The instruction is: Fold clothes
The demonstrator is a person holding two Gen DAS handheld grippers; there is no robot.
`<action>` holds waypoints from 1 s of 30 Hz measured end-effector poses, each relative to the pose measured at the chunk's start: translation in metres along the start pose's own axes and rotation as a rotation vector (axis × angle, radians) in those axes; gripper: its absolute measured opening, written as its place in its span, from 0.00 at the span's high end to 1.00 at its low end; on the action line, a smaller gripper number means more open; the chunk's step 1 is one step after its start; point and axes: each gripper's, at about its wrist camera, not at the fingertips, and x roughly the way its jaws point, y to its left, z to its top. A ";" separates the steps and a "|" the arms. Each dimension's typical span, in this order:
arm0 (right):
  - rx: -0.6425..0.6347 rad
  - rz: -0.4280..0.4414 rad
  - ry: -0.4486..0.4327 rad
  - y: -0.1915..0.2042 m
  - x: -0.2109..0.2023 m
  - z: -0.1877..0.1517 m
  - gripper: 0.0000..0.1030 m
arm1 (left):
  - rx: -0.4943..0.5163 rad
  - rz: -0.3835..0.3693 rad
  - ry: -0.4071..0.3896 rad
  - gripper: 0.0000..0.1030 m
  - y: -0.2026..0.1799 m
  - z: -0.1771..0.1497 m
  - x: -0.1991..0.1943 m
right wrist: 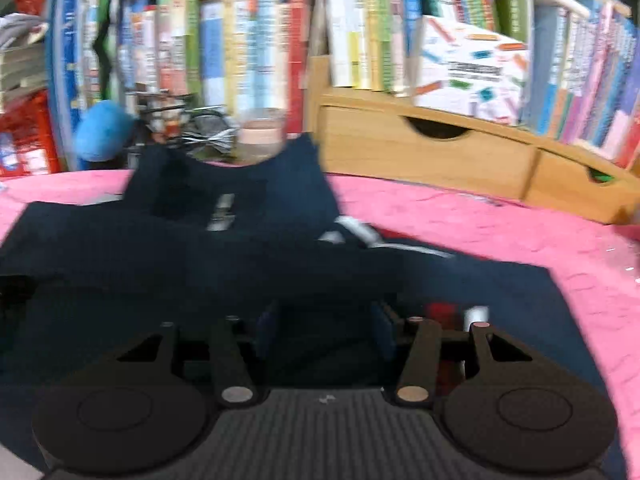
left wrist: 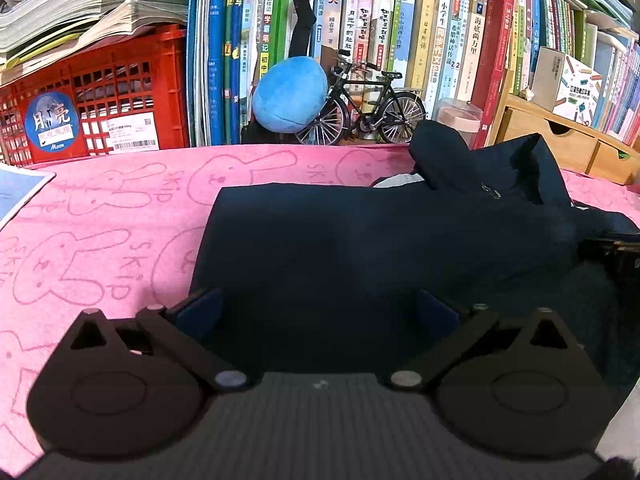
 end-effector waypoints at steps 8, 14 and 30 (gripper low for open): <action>-0.035 0.162 -0.072 0.039 -0.048 -0.007 0.48 | -0.004 0.011 0.000 0.00 0.000 0.000 0.000; -0.099 0.176 -0.012 0.047 -0.057 -0.029 0.47 | -0.007 0.016 0.000 0.00 0.001 0.000 0.000; 0.023 0.112 -0.045 0.009 -0.057 -0.041 0.28 | -0.011 0.026 0.000 0.00 0.001 0.000 0.000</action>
